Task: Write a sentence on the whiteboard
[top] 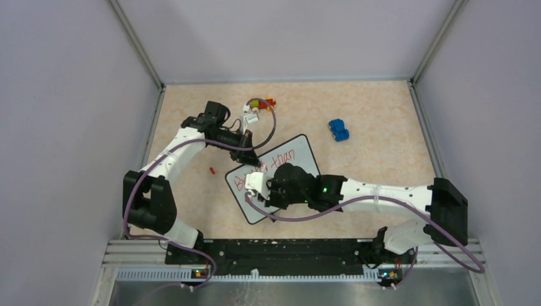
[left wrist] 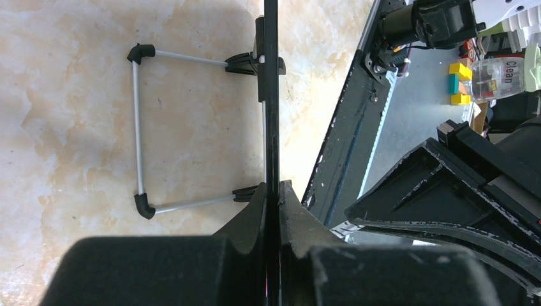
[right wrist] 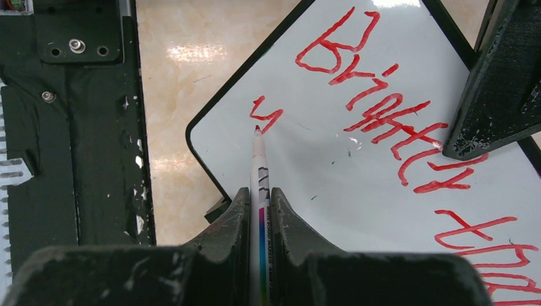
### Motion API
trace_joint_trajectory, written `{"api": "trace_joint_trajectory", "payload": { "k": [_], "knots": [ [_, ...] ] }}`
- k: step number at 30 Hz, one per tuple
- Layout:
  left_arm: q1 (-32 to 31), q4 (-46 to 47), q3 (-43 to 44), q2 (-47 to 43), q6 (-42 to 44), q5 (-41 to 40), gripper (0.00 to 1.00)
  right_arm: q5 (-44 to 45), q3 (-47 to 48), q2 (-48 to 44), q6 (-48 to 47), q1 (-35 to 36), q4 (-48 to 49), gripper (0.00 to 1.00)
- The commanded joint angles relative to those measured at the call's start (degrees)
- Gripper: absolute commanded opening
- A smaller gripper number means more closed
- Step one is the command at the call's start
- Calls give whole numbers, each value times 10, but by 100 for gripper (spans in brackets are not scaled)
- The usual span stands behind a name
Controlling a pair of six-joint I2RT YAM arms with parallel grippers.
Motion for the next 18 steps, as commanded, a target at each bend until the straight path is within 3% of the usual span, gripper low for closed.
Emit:
{"api": "trace_joint_trajectory", "payload": {
  "k": [1,18],
  "knots": [
    [-6,-11,-4,-3,8,-2,0,12,21,7,-3,-4,7,0],
    [-6,-11,-5,-7,9,-4,0,28,21,42,-4,-4,8,0]
  ]
}}
